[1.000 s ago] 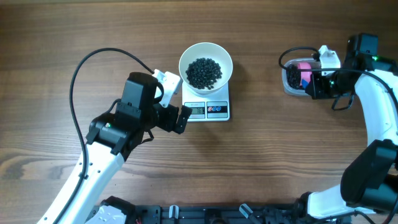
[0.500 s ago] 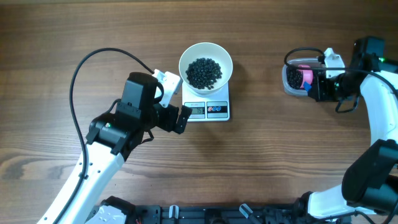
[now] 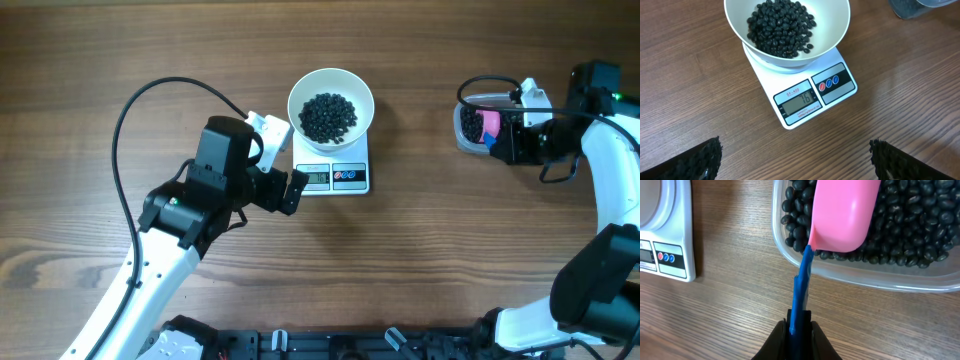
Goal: Scoop item into bowl and weigh 150g on scale
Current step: 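Drag the scoop through the black beans in the tub with the right gripper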
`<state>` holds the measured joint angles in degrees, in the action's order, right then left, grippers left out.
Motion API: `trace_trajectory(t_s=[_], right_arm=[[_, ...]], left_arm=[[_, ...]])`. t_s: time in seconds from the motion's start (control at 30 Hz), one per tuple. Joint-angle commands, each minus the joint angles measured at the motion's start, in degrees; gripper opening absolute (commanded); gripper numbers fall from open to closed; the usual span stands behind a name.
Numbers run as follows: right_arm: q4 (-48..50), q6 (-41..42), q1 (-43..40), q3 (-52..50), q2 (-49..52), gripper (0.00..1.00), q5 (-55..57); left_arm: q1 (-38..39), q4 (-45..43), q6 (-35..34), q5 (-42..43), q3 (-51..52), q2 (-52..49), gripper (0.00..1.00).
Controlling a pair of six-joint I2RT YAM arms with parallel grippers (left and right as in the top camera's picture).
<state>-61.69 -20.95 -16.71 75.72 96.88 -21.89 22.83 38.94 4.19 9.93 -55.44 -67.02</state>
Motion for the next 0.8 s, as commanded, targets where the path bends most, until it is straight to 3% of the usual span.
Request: trace_trajectory(t_s=[0.0,0.77], right_arm=[[-0.8,-2.4,0.2,-0.1,1.2,0.04,-4.8],[-0.3,-3.0,-3.8,-0.1,1.2,0.04,-10.4]], left_arm=[[0.3,-0.2,0.1,0.9,0.4,-0.2,1.00],[0.3,-0.2,0.1,0.9,0.4,-0.2,1.00]])
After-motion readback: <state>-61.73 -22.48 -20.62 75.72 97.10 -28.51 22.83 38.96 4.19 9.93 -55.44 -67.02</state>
